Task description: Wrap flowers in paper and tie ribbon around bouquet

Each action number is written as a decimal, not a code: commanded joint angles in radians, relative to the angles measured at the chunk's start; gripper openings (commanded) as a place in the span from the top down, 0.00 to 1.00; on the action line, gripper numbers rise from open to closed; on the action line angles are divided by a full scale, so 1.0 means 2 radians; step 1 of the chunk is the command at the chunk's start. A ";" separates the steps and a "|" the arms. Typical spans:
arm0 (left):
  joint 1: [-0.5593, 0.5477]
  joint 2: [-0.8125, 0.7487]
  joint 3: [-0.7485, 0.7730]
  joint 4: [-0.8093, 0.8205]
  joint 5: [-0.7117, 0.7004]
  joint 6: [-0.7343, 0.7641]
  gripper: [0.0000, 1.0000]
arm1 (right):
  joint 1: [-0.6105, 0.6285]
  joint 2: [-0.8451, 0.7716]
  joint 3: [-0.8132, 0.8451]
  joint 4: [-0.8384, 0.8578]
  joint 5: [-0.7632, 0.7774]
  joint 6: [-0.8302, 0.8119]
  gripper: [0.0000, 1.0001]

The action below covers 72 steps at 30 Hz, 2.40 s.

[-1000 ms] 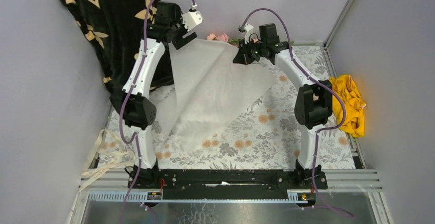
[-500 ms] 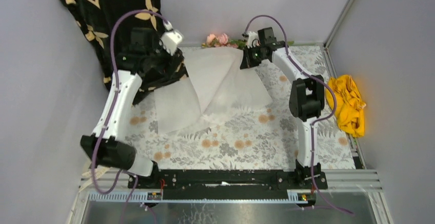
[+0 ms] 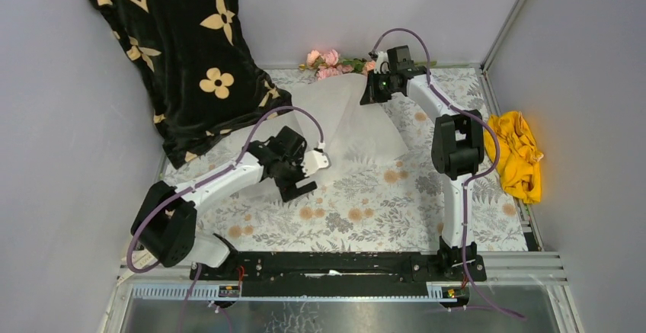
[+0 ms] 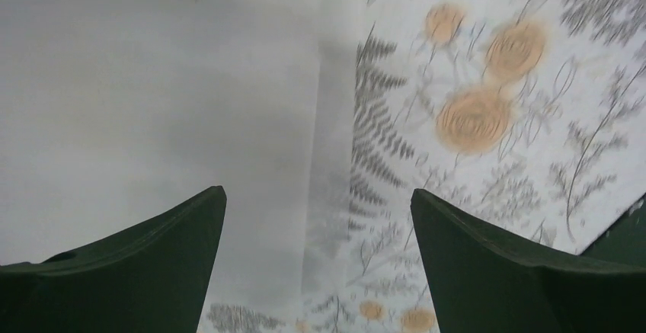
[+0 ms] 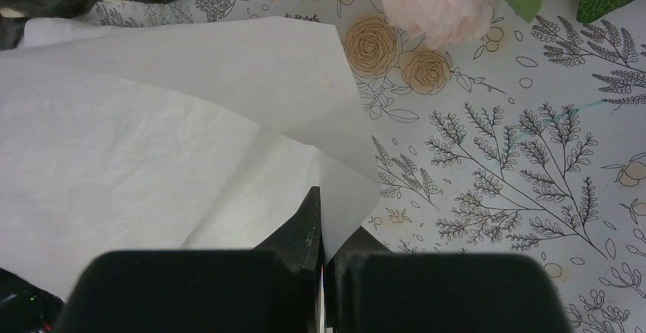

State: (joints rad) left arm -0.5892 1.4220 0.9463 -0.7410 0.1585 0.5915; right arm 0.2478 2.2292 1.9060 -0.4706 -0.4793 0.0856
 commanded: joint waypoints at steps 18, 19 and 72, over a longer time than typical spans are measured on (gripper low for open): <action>-0.020 0.129 -0.015 0.389 -0.077 -0.279 0.36 | -0.002 -0.043 -0.039 0.036 0.018 0.028 1.00; -0.015 0.125 -0.013 0.387 -0.075 -0.281 0.52 | -0.002 -0.044 -0.040 0.035 0.018 0.026 1.00; 0.211 0.035 0.431 -0.149 -0.019 -0.070 1.00 | 0.013 -0.085 0.179 -0.103 -0.139 -0.006 0.97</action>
State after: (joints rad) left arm -0.2890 1.3613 1.8439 -1.1980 0.0837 0.4740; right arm 0.2684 1.8877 2.1784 -0.7769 -0.7937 0.0040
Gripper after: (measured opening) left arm 0.006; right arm 0.014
